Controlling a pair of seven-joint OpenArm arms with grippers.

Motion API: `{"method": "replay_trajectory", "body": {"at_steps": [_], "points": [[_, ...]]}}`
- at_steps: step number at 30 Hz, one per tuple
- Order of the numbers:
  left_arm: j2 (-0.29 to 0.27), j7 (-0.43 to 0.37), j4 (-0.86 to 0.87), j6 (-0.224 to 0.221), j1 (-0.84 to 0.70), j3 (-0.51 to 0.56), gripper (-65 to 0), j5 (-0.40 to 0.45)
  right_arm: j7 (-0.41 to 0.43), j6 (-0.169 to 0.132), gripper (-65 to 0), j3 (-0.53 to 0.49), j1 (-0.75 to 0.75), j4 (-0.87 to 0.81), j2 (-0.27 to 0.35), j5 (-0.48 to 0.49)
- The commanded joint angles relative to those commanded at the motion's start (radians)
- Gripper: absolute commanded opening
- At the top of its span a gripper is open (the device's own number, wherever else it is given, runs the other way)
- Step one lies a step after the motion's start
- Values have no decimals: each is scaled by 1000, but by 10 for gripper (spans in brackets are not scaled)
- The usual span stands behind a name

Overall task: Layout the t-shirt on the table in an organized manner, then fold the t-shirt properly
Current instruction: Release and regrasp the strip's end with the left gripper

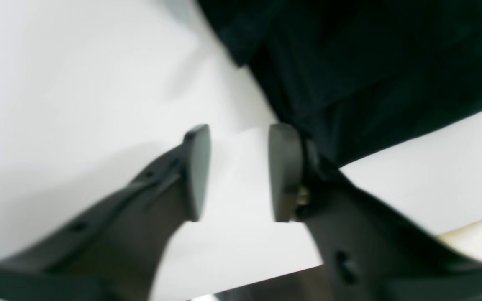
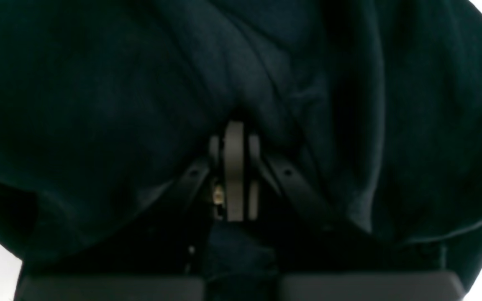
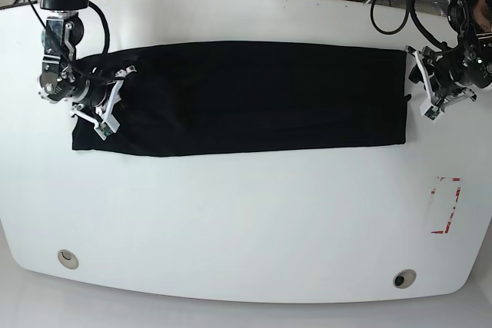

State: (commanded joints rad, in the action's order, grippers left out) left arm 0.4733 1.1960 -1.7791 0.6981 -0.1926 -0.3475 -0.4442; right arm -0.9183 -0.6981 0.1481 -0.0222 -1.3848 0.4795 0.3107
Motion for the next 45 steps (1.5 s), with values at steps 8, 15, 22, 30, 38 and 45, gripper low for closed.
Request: {"method": "replay_trajectory", "body": {"at_steps": [8, 15, 22, 30, 38, 45], "points": [[-2, 0, 15, 0, 35, -147, -331, -117, 0, 0, -640, 0, 2, 0, 0, 0], [-17, 0, 198, 0, 100, -206, -264, -282, 0, 0, -640, 0, 2, 0, -18, -3], [-54, -2, 367, 0, 163, -203, -263, -333, -23, 0, -640, 0, 2, 0, -26, -2], [-123, -5, 425, 0, 193, -186, -261, -327, -31, 0, -640, 0, -5, -64, -28, -2], [-132, -6, 427, 0, 189, -98, -261, -322, -61, 0, -640, 2, 0, -78, -28, -2], [-175, -28, 427, 0, 184, -97, -264, -239, -61, 0, -640, 3, 0, -78, -28, -2]]}}
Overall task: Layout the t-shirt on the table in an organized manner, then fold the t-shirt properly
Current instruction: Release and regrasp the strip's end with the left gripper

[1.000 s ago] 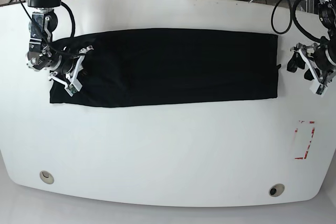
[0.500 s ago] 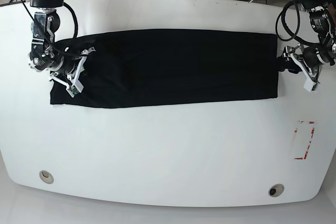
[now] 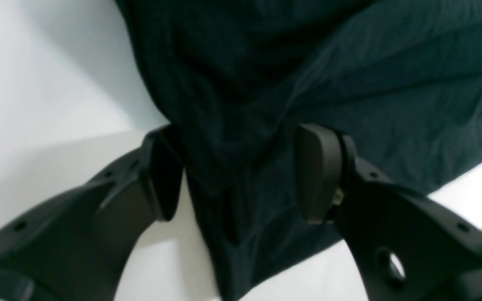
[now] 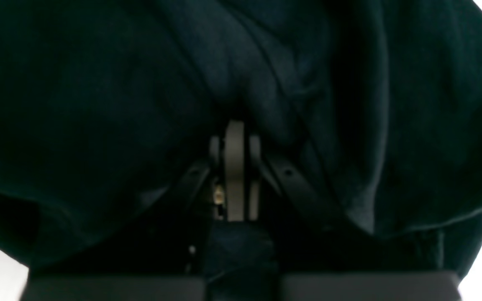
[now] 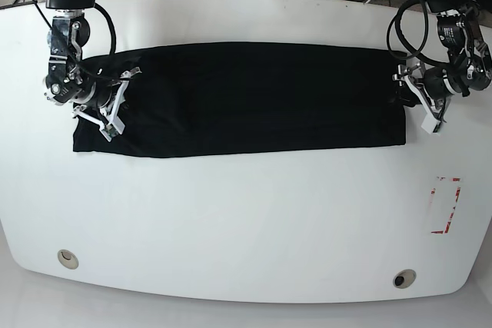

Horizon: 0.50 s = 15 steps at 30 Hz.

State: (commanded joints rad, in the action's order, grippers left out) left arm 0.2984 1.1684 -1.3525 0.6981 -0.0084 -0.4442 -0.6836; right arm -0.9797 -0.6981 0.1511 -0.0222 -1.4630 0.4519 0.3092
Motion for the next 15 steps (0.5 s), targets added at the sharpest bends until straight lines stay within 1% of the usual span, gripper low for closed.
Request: {"method": "replay_trajectory", "body": {"at_steps": [1, 3, 5, 6, 8, 9, 10, 11, 13, 15], "points": [[0, 0, 0, 0, 0, 0, -264, 3, 0, 0, -640, 0, 0, 0, 0, 0], [-18, 0, 0, 0, -2, 0, -268, 2, 0, 0, -640, 0, 0, 0, -2, 2], [-26, 2, -2, 0, -2, 0, -293, 2, 0, 0, -640, 0, 0, 0, -2, 2], [-28, 2, -2, 0, -2, 0, -321, 2, 0, 0, -640, 0, -2, 0, -2, 2], [-29, 2, 0, 0, -2, 11, -399, 2, 0, 0, -640, 0, -2, 0, -2, 2], [-32, 0, 0, 0, -2, 28, -450, 2, 0, 0, -640, 2, -2, 0, -2, 2], [-34, 0, 0, 0, 0, 32, -467, 2, 0, 0, -640, 2, -2, 0, -2, 2], [-34, 0, 0, 0, 0, 41, -504, 2, 0, 0, -640, 2, -2, 0, -2, 2], [-35, -2, -3, 0, 0, 44, -535, 0, 0, 0, -640, 3, -2, 0, -2, 2], [-35, -3, -5, 0, 0, 41, -546, 0, 0, 0, -642, 3, -3, 0, -2, 2]]}}
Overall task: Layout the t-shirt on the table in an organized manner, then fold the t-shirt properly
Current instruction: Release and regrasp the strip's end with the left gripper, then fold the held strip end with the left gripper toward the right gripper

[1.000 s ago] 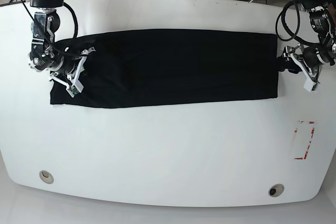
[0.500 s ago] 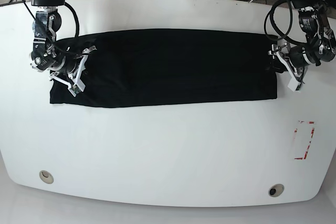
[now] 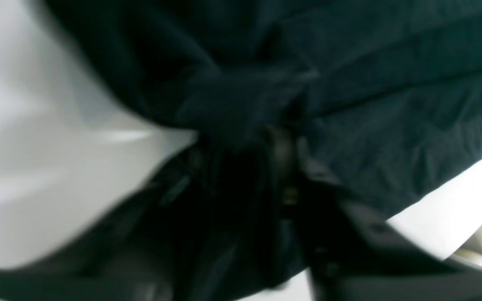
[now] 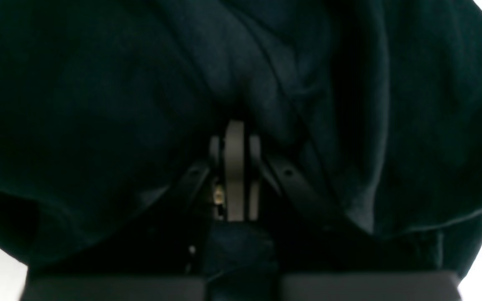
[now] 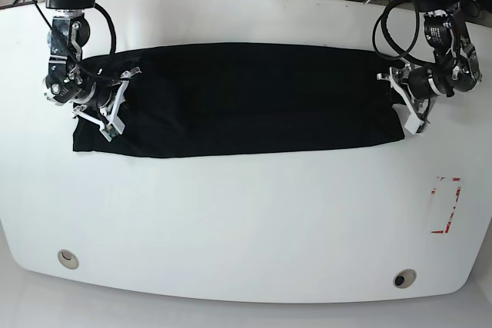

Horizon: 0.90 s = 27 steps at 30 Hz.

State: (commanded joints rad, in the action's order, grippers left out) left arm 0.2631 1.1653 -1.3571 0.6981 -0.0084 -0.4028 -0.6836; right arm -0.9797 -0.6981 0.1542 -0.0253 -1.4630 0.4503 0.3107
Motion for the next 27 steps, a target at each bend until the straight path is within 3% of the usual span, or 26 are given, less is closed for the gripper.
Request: {"method": "replay_trajectory", "body": {"at_steps": [7, 16, 27], "points": [[0, 6, -83, 0, -2, -37, -594, 0, 0, 0, -642, 2, -2, 0, 0, 0], [-6, 161, -445, 0, -57, -43, -594, -49, 0, 0, -642, 2, -3, 0, 0, 0], [-63, 169, -477, 0, -117, -21, -593, -126, 0, 0, -642, 2, -3, 0, -2, 0]]}}
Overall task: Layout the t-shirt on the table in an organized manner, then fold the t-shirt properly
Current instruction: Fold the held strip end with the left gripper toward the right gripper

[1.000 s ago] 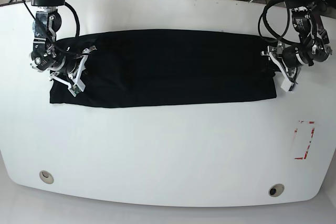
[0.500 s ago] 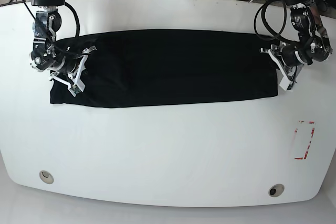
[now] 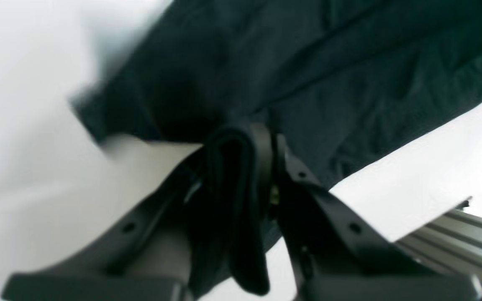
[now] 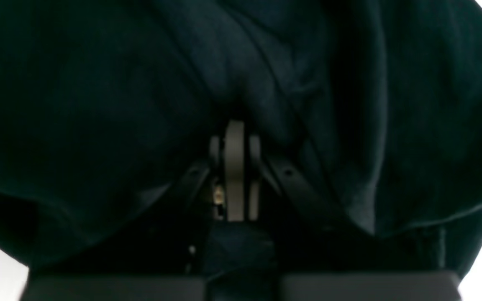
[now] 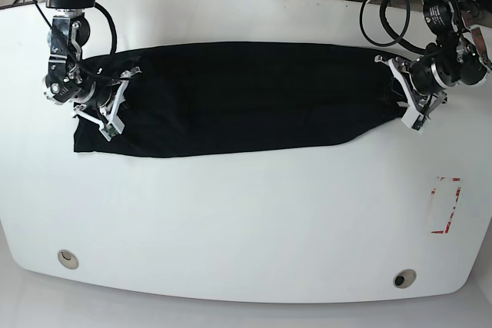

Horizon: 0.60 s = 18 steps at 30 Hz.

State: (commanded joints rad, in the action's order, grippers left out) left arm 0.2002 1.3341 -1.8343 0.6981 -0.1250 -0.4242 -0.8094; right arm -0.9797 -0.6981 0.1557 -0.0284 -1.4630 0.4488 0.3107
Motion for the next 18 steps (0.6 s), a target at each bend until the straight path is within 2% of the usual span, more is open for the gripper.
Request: {"method": "replay_trajectory", "body": {"at_steps": [4, 11, 13, 14, 18], "points": [[-21, -2, 0, 0, 5, 54, -592, -29, 0, 0, -642, 0, 0, 0, -17, 0], [-167, -2, 2, 0, 48, 110, -592, -23, 0, 0, -642, -2, 0, 0, -34, -2], [-227, -2, 6, 0, 64, 117, -590, -20, 0, 0, -642, -2, 0, 0, -49, -5], [-236, -2, 6, 0, 68, 118, -590, -17, 0, 0, -642, -2, 0, 0, -51, -6], [-313, -3, 8, 0, 91, 175, -590, 46, 0, 0, -642, -2, 0, 0, -55, -6]]}}
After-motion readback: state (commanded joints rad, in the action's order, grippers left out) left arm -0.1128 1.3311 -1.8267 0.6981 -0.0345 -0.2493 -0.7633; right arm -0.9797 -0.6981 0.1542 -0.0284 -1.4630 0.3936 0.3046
